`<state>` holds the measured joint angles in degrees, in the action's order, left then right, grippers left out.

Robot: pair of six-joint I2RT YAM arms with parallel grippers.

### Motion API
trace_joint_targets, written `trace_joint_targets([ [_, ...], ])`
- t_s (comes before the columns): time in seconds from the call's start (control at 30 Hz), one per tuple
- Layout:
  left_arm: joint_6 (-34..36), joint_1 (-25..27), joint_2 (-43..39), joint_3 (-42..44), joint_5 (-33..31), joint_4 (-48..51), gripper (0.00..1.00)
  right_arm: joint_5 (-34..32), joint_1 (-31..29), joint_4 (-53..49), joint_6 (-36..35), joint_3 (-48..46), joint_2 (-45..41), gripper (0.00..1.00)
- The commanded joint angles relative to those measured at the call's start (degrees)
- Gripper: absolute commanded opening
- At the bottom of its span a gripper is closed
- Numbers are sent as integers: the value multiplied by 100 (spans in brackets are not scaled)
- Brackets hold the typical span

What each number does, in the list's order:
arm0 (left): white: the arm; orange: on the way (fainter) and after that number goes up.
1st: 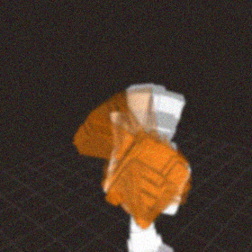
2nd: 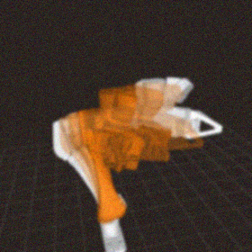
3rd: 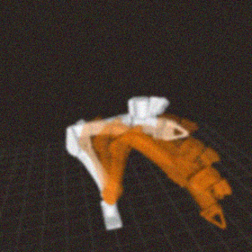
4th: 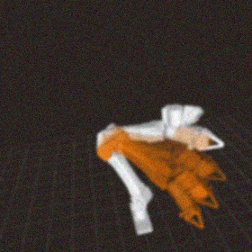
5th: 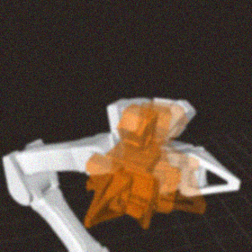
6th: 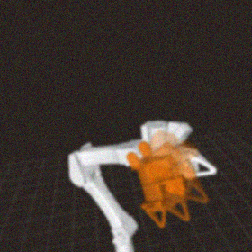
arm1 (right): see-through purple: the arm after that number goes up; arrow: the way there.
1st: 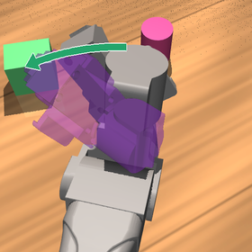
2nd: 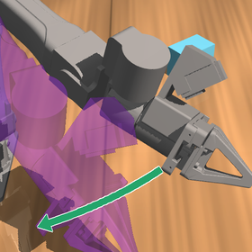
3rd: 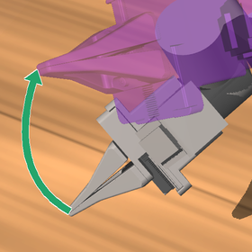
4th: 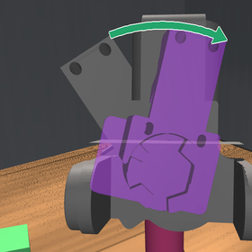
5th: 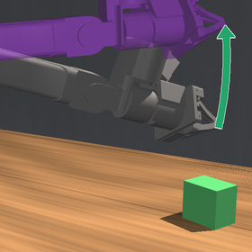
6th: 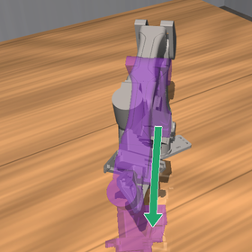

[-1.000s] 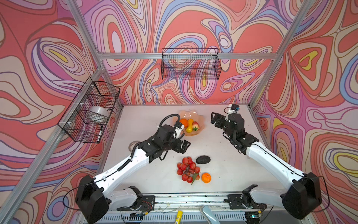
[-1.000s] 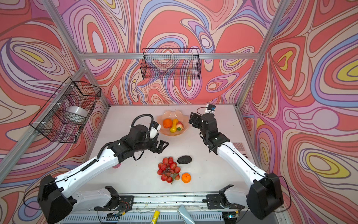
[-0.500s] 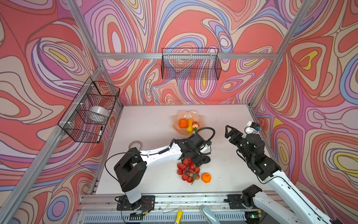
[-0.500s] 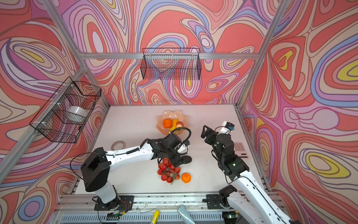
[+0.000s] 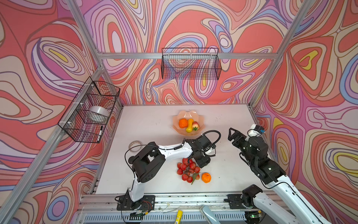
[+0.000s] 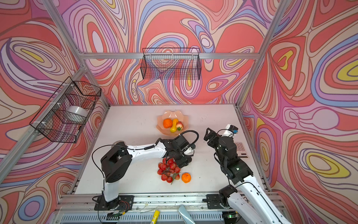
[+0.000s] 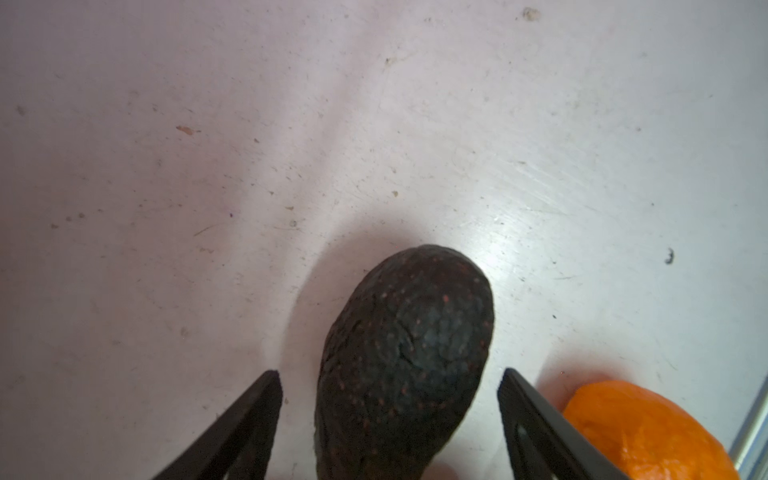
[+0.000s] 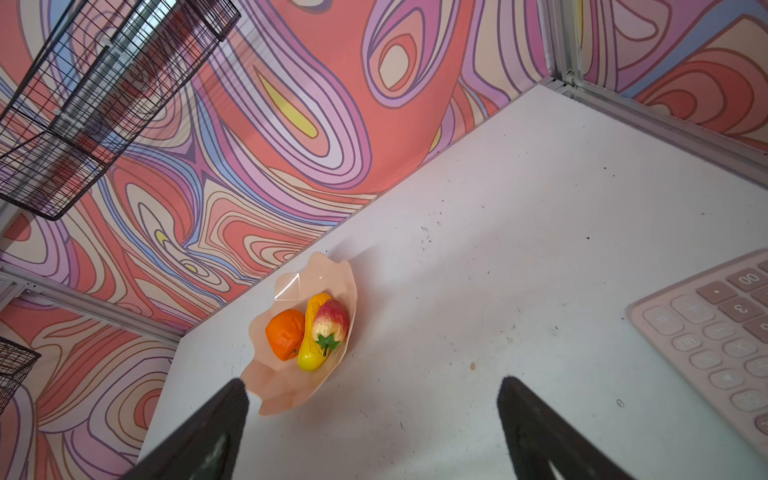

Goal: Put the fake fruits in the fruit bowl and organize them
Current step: 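Grasp the dark avocado with the left gripper while the right arm withdraws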

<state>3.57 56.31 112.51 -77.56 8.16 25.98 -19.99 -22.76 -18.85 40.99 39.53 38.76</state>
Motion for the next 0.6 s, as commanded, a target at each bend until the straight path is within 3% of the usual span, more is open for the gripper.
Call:
trace_joint_targets([
  [0.0, -110, 11, 166, -169, 0, 73, 64, -146, 33, -92, -52, -33, -65, 98],
  [0.23, -346, 11, -174, 47, -199, -287, 35, -138, 42, 6, -65, 0, 0, 98],
  [0.43, -595, -27, -1134, 494, -937, -990, 31, -57, 38, 165, -85, 72, 198, 98],
  [0.57, -769, -362, -1754, 524, -1477, -1220, 30, 30, 35, 307, -176, 102, 350, 98],
])
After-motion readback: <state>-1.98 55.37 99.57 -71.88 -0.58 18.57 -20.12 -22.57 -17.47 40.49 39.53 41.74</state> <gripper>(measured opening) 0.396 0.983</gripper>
